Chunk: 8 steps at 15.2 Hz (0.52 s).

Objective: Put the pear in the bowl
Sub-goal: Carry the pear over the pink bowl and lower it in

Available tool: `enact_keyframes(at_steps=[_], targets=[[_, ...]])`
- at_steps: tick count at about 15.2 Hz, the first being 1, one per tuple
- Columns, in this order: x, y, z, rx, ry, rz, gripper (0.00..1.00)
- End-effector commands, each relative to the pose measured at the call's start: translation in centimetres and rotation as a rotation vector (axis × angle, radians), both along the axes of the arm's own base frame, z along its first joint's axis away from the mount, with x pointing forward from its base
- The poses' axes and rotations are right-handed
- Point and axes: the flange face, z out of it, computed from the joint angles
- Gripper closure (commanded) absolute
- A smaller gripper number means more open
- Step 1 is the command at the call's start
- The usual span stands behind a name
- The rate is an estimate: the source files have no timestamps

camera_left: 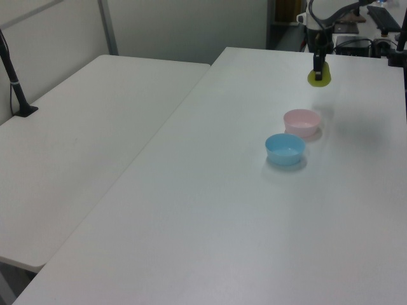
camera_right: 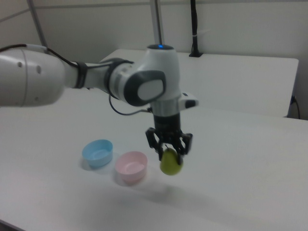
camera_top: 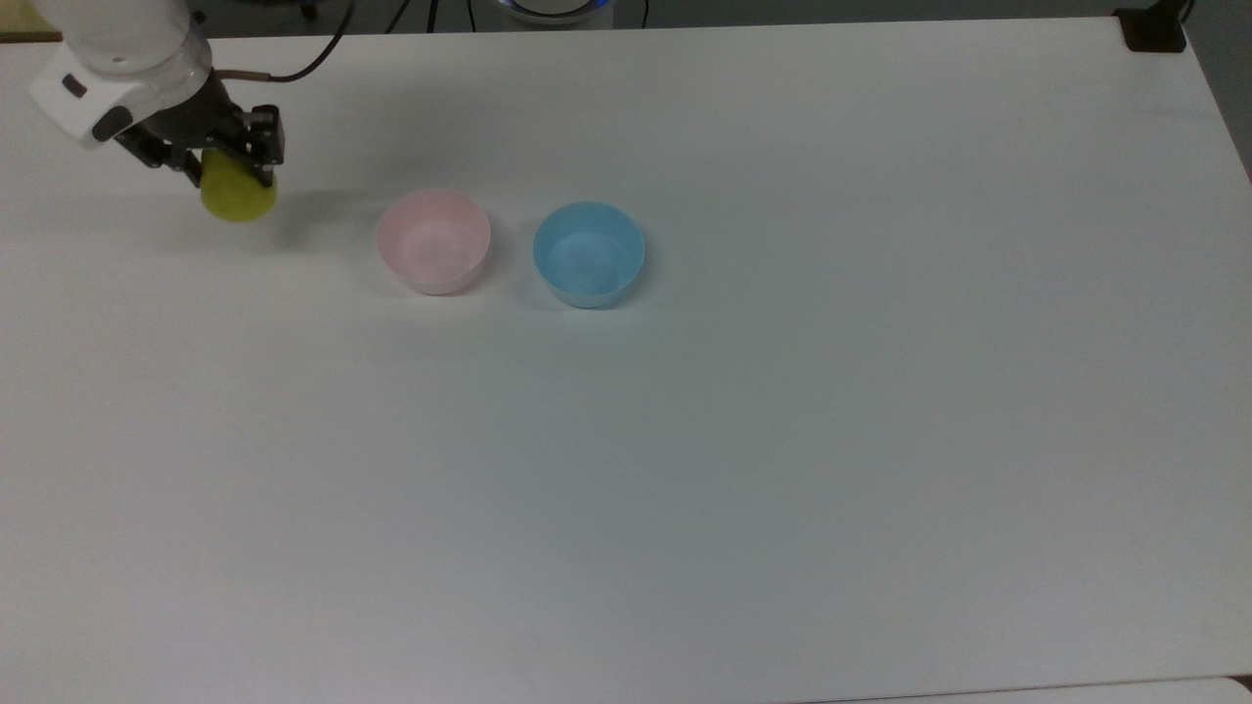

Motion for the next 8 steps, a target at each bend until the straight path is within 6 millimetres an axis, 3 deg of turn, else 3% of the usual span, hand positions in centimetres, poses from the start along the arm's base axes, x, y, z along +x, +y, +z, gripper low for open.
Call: enact_keyframes(at_steps=[1,4,8], targets=[[0.2,6.3,2.4,-0.010,0.014,-0.079,0.71],[1.5,11.4,2.6,-0.024,0.007,-0.142,0.71],[2.0,15.5,1.6,-0.027,0.027,-0.166,0.71]])
